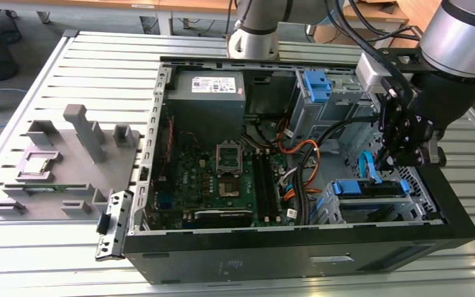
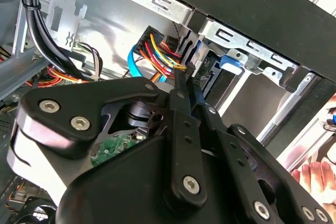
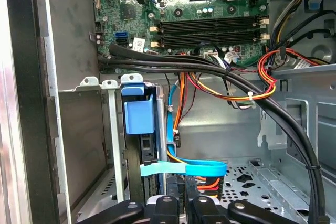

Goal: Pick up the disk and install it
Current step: 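Insert the second disk wire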

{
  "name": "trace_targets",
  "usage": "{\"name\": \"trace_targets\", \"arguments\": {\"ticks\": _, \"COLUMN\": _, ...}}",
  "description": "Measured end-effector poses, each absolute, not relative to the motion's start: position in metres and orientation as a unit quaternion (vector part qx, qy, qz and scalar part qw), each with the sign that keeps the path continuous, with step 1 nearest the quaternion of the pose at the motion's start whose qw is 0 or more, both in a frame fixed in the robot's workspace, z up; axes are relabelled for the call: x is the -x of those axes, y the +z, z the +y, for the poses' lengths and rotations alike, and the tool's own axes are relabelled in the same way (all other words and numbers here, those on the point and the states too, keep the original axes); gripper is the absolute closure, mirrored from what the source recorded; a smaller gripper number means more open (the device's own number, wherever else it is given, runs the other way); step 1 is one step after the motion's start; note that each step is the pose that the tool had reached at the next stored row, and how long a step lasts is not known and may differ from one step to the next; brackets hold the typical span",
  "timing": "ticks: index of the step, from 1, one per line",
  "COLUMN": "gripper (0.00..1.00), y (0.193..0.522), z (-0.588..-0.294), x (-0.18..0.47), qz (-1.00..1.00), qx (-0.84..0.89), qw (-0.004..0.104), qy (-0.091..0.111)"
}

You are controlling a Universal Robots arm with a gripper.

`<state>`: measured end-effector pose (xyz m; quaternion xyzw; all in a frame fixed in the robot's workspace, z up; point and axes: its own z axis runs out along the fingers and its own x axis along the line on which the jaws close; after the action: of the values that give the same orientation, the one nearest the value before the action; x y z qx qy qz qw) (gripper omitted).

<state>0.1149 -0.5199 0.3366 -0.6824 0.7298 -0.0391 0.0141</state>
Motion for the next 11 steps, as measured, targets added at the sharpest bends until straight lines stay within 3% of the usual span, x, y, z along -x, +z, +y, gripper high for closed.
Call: {"name": "trace_targets", "arguments": {"ticks": 11, "gripper": 0.83, "y": 0.3366, "z": -0.5207, "x": -0.1171, "qz": 0.714, "qx": 0.699, "qw": 0.015, "qy": -0.039}}
